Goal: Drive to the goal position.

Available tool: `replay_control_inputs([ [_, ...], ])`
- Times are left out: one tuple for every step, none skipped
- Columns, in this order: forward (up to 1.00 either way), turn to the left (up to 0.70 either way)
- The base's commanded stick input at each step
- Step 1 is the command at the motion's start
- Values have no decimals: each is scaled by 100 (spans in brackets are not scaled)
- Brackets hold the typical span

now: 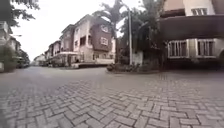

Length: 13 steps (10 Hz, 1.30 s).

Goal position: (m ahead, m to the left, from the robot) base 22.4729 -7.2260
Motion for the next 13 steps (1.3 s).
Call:
replay_control_inputs([
  [64, 0],
  [70, 0],
  [70, 0],
  [70, 0],
  [70, 0],
  [70, 0],
  [70, 0],
  [70, 0],
  [70, 0],
  [70, 0],
  [70, 0],
  [70, 0],
  [70, 0],
])
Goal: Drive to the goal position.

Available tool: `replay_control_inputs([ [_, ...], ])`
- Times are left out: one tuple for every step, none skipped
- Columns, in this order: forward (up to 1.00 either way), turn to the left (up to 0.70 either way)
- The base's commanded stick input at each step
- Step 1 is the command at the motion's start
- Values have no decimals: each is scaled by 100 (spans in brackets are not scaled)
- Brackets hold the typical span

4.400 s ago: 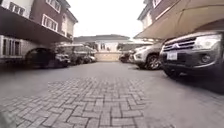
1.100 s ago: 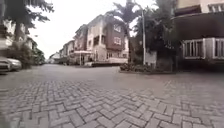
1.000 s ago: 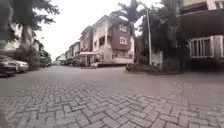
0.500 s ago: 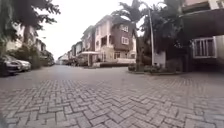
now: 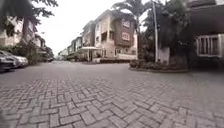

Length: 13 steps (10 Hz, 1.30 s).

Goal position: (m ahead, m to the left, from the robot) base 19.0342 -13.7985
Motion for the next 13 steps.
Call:
replay_control_inputs([
  [70, 0],
  [70, 0],
  [70, 0],
  [70, 0],
  [70, 0],
  [70, 0],
  [70, 0],
  [70, 0],
  [70, 0],
  [70, 0],
  [70, 0],
  [70, 0],
  [70, 0],
])
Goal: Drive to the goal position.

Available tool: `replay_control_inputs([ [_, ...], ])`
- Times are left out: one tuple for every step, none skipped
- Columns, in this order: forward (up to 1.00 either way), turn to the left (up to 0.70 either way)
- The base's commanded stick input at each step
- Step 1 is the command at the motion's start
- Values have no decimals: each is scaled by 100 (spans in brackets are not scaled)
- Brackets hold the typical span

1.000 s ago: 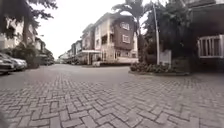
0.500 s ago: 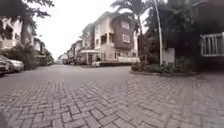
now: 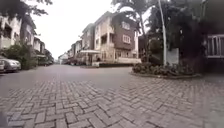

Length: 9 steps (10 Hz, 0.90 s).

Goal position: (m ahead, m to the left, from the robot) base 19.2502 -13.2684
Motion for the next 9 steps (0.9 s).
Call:
replay_control_inputs([
  [70, 0],
  [70, 0],
  [70, 0],
  [70, 0],
  [70, 0],
  [70, 0],
  [70, 0],
  [70, 0],
  [70, 0],
])
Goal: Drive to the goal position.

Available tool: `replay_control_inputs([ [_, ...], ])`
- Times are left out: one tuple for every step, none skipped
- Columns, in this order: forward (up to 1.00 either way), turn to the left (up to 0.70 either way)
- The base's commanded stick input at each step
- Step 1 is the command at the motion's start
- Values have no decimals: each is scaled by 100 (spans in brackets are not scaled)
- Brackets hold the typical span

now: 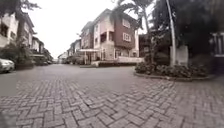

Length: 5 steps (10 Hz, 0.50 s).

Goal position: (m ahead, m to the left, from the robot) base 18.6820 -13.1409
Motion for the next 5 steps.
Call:
replay_control_inputs([
  [70, 0],
  [70, 0],
  [70, 0],
  [70, 0],
  [70, 0],
])
